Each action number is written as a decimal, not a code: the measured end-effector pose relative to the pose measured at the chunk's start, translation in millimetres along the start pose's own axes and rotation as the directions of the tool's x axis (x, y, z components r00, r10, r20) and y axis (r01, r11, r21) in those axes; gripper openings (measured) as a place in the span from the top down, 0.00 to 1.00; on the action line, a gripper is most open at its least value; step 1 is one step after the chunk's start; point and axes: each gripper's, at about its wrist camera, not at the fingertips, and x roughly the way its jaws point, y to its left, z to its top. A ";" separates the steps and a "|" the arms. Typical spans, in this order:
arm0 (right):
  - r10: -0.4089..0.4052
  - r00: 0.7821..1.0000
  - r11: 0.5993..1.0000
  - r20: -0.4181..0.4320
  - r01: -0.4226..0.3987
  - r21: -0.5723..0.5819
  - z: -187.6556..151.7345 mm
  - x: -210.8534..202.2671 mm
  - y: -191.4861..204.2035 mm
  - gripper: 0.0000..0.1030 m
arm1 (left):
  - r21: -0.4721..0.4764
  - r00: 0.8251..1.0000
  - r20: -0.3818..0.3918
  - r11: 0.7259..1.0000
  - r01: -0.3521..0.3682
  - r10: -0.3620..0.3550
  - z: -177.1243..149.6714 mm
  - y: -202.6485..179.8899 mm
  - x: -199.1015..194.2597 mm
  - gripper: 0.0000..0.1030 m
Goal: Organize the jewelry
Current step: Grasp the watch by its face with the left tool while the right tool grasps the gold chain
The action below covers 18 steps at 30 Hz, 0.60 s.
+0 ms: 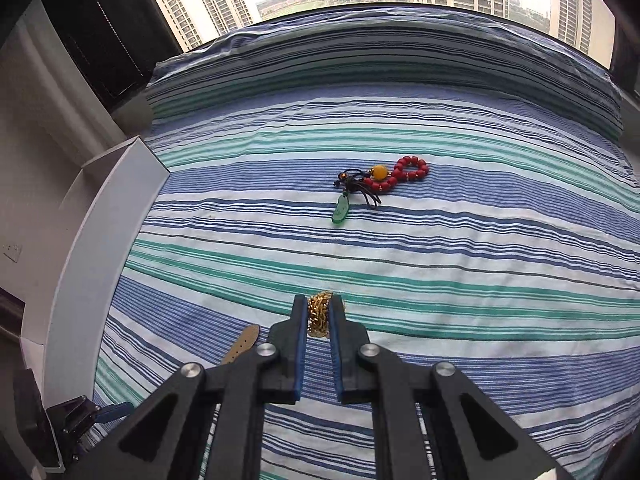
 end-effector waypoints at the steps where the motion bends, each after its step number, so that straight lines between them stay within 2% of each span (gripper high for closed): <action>1: -0.001 1.000 1.000 0.017 0.001 -0.006 -4.0 -9.3 -0.5 0.90 | 0.015 1.000 0.001 1.000 0.008 -0.008 4.9 -4.5 1.8 0.41; 4: 0.000 0.998 1.000 0.056 0.001 -0.017 -19.1 -33.7 -1.3 0.90 | 0.066 1.000 0.000 0.998 0.001 -0.001 21.5 -19.3 13.1 0.37; 8: 0.027 0.997 1.000 0.075 -0.026 -0.004 -44.0 -56.6 -7.9 0.90 | 0.118 0.998 -0.040 0.992 -0.050 0.055 35.5 -32.3 39.4 0.37; 11: 0.047 0.995 0.999 0.086 -0.048 0.000 -61.2 -67.7 -8.3 0.90 | 0.153 0.994 -0.025 0.983 -0.097 0.102 37.7 -40.6 45.1 0.36; 13: 0.062 0.994 0.998 0.089 -0.062 0.000 -71.0 -73.3 -7.8 0.90 | 0.157 0.996 -0.013 0.984 -0.084 0.087 38.5 -43.5 42.2 0.58; 18: 0.090 0.992 0.996 0.093 -0.090 0.000 -87.8 -83.3 -3.3 0.90 | 0.139 0.997 -0.022 0.988 -0.066 0.070 36.0 -39.7 32.6 0.59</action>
